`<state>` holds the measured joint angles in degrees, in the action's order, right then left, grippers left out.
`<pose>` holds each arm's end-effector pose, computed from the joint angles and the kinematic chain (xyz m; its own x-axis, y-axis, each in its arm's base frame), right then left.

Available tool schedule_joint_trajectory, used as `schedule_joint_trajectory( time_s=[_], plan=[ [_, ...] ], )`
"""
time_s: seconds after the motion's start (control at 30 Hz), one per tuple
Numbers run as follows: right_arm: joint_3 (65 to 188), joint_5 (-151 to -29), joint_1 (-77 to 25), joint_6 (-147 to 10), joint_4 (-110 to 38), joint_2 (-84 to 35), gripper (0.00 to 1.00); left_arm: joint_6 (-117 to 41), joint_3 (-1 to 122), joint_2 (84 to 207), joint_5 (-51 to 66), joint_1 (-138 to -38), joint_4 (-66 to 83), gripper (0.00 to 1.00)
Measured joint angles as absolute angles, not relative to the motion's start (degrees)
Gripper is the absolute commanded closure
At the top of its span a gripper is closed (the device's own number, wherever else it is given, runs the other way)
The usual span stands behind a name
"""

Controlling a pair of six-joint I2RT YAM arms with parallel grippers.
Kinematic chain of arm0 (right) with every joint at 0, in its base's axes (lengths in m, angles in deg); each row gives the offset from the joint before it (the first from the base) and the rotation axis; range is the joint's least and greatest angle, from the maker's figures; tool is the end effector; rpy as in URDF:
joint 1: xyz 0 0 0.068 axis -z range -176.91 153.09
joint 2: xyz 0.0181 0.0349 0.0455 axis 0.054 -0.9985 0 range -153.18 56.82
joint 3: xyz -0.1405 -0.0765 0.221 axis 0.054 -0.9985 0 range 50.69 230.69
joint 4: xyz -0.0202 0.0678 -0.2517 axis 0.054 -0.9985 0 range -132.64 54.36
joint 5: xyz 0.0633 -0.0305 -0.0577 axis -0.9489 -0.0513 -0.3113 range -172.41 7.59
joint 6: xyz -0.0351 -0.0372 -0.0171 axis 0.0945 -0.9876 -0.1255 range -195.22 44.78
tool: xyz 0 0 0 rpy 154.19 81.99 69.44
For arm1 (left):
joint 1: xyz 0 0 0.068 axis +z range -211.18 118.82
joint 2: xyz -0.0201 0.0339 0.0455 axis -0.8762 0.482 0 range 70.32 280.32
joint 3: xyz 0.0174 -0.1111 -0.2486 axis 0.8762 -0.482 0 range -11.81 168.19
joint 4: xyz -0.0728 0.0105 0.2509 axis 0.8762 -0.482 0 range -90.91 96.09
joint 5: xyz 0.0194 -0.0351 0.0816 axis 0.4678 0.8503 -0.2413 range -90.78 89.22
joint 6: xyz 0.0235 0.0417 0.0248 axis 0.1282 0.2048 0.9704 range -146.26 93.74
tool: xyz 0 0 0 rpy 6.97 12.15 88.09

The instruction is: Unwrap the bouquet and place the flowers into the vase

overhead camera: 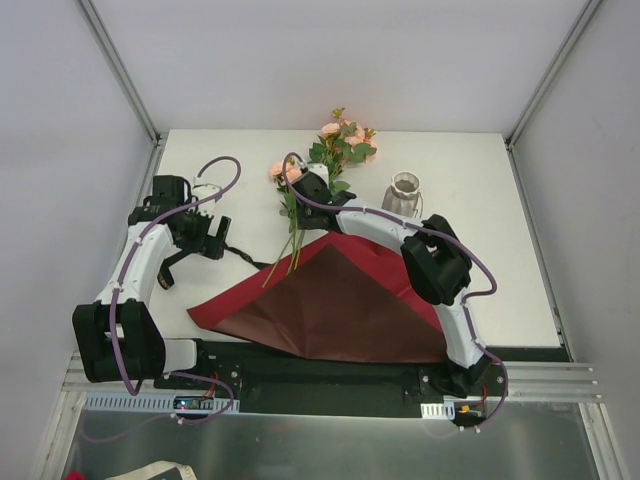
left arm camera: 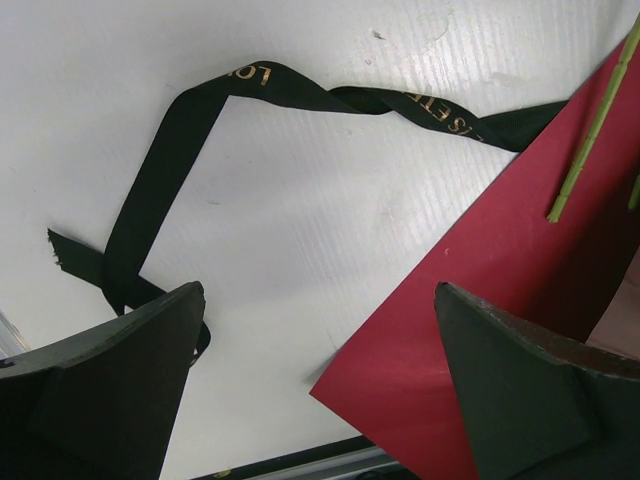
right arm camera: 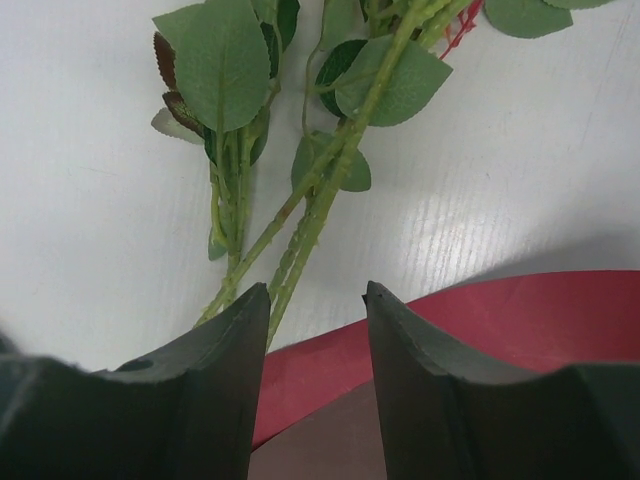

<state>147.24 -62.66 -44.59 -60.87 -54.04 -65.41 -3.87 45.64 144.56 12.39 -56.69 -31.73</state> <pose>0.3353 0.3504 0.2099 -0.5856 -0.2968 -0.7543 -0.3999 0.9152 -0.0496 0.2630 0.0126 0.2657 -0.7304 0.3146 -0.6063 0.3607 0.9314 0.0488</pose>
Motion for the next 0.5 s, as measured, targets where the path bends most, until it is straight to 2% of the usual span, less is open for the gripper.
schedule_joint_trajectory(
  time_s=[0.13, 0.23, 0.27, 0.37, 0.4, 0.5],
  plan=[
    [147.8, -63.5, -44.3, -60.6, -53.4, -66.9, 0.55, -3.7, 45.3, 144.5, 12.3, -56.7, -31.2, 0.01],
    [147.9, -63.8, -44.1, -60.4, -52.5, -68.3, 0.61, -3.6, 45.2, 144.5, 12.3, -56.7, -30.4, 0.01],
    [147.9, -63.9, -44.1, -60.3, -52.3, -68.8, 0.64, -3.6, 45.1, 144.5, 12.3, -56.7, -30.1, 0.01],
    [147.9, -64.0, -44.0, -60.0, -51.9, -69.7, 0.82, -3.5, 44.5, 144.5, 12.1, -56.7, -29.7, 0.01],
    [147.9, -64.0, -44.0, -60.0, -51.7, -69.7, 0.92, -3.4, 44.3, 144.5, 12.1, -56.7, -29.7, 0.01],
    [147.9, -63.8, -44.0, -59.3, -51.1, -69.7, 0.96, -3.1, 43.8, 144.2, 12.0, -56.7, -29.2, 0.01]
  ],
)
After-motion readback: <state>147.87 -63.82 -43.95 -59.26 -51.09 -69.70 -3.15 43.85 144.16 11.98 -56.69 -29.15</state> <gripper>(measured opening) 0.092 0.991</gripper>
